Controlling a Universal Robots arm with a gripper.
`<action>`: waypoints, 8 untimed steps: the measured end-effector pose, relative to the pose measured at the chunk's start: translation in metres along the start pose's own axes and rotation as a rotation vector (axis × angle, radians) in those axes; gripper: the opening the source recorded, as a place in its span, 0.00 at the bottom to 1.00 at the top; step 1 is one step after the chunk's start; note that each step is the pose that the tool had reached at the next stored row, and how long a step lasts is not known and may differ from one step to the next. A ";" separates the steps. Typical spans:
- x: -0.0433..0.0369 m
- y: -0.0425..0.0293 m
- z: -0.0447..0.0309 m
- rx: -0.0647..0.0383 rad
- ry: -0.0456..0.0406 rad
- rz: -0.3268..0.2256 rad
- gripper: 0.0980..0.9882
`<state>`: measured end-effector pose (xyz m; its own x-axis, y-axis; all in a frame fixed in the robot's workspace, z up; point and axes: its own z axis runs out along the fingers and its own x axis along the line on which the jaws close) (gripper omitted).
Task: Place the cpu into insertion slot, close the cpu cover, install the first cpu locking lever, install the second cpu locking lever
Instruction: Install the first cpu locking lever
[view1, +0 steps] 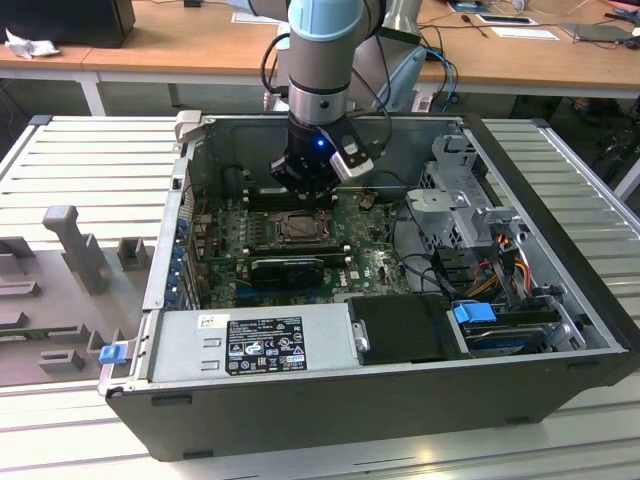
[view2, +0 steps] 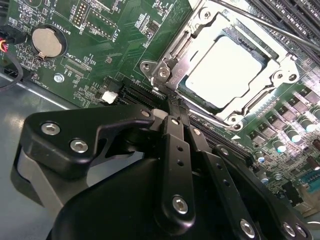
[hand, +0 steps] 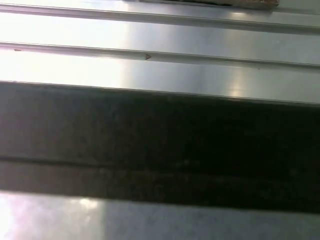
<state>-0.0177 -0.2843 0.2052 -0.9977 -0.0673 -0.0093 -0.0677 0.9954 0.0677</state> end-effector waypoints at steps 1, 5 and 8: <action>-0.0001 0.0000 0.0004 0.001 0.0001 0.000 0.01; -0.0002 -0.0002 0.0018 0.007 0.0005 0.000 0.01; -0.0002 -0.0003 0.0020 0.015 0.0009 0.000 0.01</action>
<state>-0.0175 -0.2845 0.2032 -0.9977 -0.0674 -0.0084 -0.0678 0.9963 0.0527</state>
